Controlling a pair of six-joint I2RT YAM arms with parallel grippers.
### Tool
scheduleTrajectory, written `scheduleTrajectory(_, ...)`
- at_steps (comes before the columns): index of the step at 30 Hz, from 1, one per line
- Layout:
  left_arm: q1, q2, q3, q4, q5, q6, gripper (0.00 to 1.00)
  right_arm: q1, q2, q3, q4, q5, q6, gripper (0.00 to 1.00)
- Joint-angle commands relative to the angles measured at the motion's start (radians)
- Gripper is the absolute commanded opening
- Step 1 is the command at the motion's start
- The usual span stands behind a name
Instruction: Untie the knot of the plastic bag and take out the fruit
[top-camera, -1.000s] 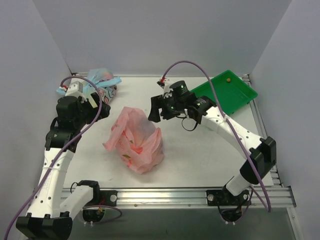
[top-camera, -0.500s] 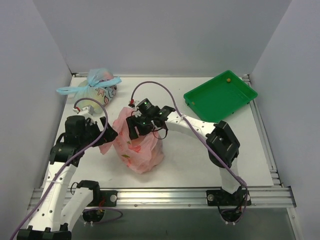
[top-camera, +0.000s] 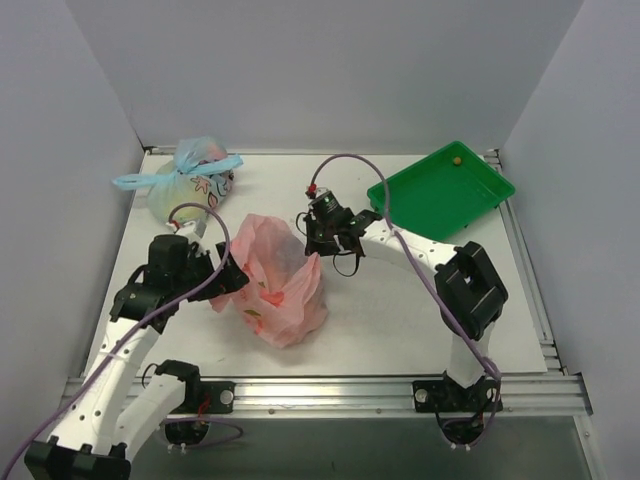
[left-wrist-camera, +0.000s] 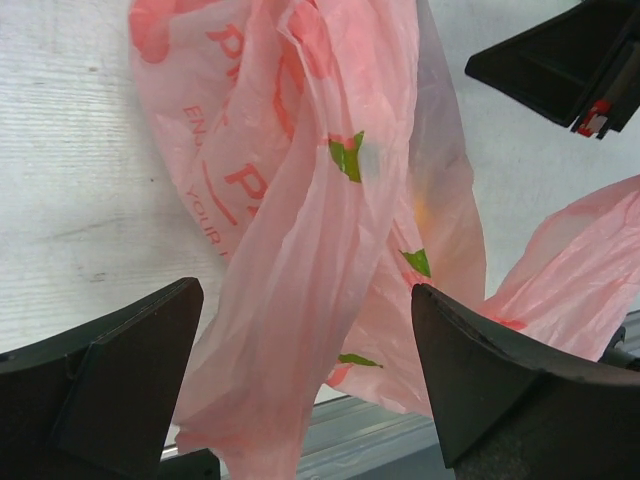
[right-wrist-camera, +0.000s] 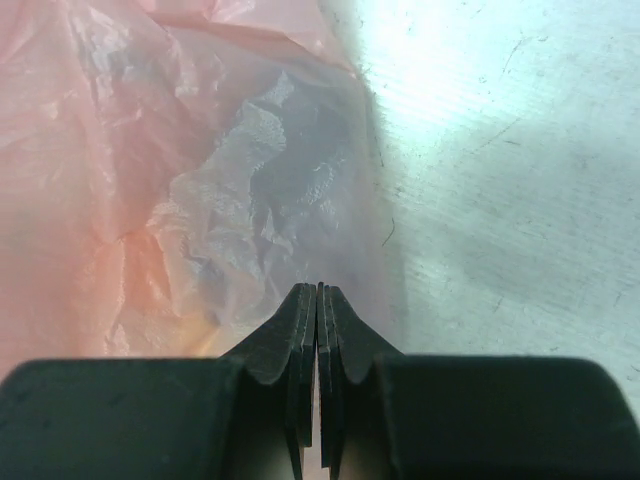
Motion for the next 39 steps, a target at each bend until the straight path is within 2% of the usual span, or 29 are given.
scheduleTrajectory(1, -0.086, 0.041, -0.005, 0.074, -0.031, -0.04, 0.97, 0.007, -0.093, -0.025, 0.062, 0.015, 0.03, 0.0)
scheduleTrajectory(4, -0.155, 0.077, -0.029, 0.116, -0.106, -0.069, 0.98, 0.024, -0.102, -0.035, 0.099, -0.067, 0.012, 0.01)
scheduleTrajectory(6, -0.166, 0.108, -0.045, 0.143, -0.128, -0.083, 0.97, 0.053, -0.113, -0.035, 0.108, -0.078, -0.016, 0.13)
scheduleTrajectory(7, -0.167, 0.12, -0.054, 0.163, -0.144, -0.092, 0.97, 0.064, -0.115, -0.034, 0.112, -0.092, -0.022, 0.25)
scheduleTrajectory(9, -0.169, 0.146, -0.06, 0.176, -0.177, -0.096, 0.97, 0.096, -0.122, -0.035, 0.122, -0.11, -0.031, 0.39)
scheduleTrajectory(10, -0.169, 0.153, -0.069, 0.183, -0.224, -0.098, 0.97, 0.107, -0.124, -0.037, 0.125, -0.119, -0.034, 0.52)
scheduleTrajectory(13, -0.169, 0.159, -0.11, 0.205, -0.272, -0.112, 0.94, 0.159, -0.124, -0.029, 0.14, -0.128, -0.048, 0.67)
scheduleTrajectory(16, -0.169, 0.145, -0.16, 0.229, -0.279, -0.144, 0.8, 0.191, -0.107, -0.016, 0.151, -0.127, -0.051, 0.72)
scheduleTrajectory(17, -0.167, 0.128, -0.19, 0.237, -0.276, -0.153, 0.68, 0.196, -0.092, -0.011, 0.151, -0.124, -0.049, 0.72)
scheduleTrajectory(21, -0.169, 0.068, -0.264, 0.272, -0.252, -0.181, 0.51, 0.211, -0.05, 0.021, 0.151, -0.112, -0.048, 0.71)
scheduleTrajectory(24, -0.169, 0.012, -0.304, 0.295, -0.238, -0.188, 0.39, 0.216, -0.019, 0.04, 0.149, -0.095, -0.048, 0.68)
scheduleTrajectory(27, -0.169, -0.028, -0.321, 0.318, -0.227, -0.188, 0.32, 0.214, 0.011, 0.058, 0.151, -0.079, -0.051, 0.66)
scheduleTrajectory(33, -0.169, -0.044, -0.327, 0.347, -0.204, -0.179, 0.31, 0.228, 0.068, 0.112, 0.151, -0.075, -0.066, 0.65)
scheduleTrajectory(36, -0.169, -0.033, -0.327, 0.357, -0.195, -0.178, 0.31, 0.237, 0.097, 0.141, 0.148, -0.024, -0.085, 0.62)
scheduleTrajectory(39, -0.169, -0.03, -0.325, 0.358, -0.195, -0.175, 0.31, 0.24, 0.117, 0.155, 0.117, 0.094, -0.095, 0.53)
